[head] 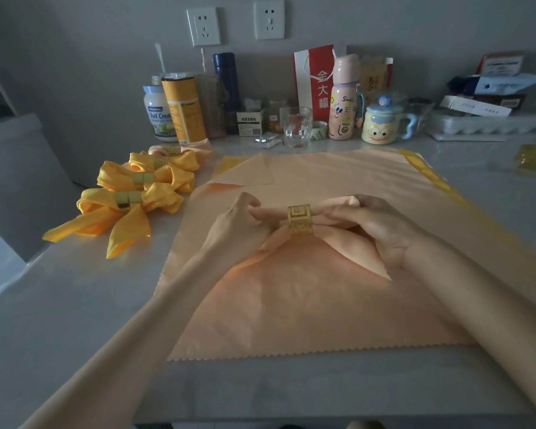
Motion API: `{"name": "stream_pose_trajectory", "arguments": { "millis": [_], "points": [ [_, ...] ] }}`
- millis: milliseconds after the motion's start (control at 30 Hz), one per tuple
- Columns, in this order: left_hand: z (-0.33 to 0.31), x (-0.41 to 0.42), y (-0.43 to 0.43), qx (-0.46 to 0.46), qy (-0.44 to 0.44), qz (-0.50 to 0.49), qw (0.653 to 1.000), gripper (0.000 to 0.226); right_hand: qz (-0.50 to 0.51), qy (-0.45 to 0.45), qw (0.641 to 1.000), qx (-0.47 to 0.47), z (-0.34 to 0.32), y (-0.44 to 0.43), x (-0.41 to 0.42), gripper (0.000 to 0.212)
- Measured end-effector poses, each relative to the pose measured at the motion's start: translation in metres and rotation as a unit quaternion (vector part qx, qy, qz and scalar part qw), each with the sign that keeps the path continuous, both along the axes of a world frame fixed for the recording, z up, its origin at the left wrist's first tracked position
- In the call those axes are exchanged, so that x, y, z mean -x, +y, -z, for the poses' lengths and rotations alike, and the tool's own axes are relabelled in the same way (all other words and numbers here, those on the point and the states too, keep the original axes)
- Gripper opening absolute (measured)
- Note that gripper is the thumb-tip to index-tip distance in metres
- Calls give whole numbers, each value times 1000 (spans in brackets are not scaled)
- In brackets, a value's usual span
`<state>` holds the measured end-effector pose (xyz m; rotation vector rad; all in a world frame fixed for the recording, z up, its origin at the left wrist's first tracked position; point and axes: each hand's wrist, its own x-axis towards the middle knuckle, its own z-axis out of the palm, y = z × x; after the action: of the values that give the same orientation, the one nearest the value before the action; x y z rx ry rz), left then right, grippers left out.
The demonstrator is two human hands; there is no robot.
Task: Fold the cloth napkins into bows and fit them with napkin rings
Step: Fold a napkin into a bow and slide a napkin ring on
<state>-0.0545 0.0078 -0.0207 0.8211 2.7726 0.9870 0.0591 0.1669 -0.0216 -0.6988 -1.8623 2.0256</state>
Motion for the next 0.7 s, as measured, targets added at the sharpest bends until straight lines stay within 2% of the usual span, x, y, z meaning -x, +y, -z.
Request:
{"name": "stream_pose_trajectory", "arguments": {
  "millis": [100,200,267,333,367,400,433,467,500,533,600,667,700],
  "points": [
    [8,-3,-2,-153,83,-11,985,27,-9,26,1000,-12,-3,0,-1,22],
    [6,-4,-2,-228,105,-3,968,25,0,42,998,-46,-6,2,-3,26],
    [4,-4,0,-241,79,-7,967,20,-2,48,998,-51,-7,3,-5,25],
    [3,-5,2,-261,-24,-53,964,13,-7,37,997,-73,-8,3,-6,20],
    [1,-5,2,-298,-125,-76,943,9,-10,33,996,-79,-8,2,-6,17],
    [-4,-7,1,-345,-251,-83,900,8,-10,34,997,-71,-8,0,-6,15],
    [-10,-11,-1,-393,-374,-68,837,12,-7,40,998,-49,-7,-2,-5,13],
    [-14,-14,-3,-434,-460,-45,773,19,-5,50,998,-22,-6,-4,-4,10],
    [-16,-14,-4,-458,-499,-17,736,25,-6,62,998,5,-4,-7,-3,8],
    [-17,-14,-5,-462,-499,4,733,30,-11,74,997,32,-3,-10,-2,8],
    [-15,-19,-4,-463,-465,17,755,30,-27,92,992,83,0,-13,0,12],
    [-10,-25,-1,-452,-449,8,771,13,-34,86,992,91,3,-13,2,16],
    [-5,-26,1,-438,-430,-6,790,7,-32,78,993,84,4,-13,2,19]
  ]
}}
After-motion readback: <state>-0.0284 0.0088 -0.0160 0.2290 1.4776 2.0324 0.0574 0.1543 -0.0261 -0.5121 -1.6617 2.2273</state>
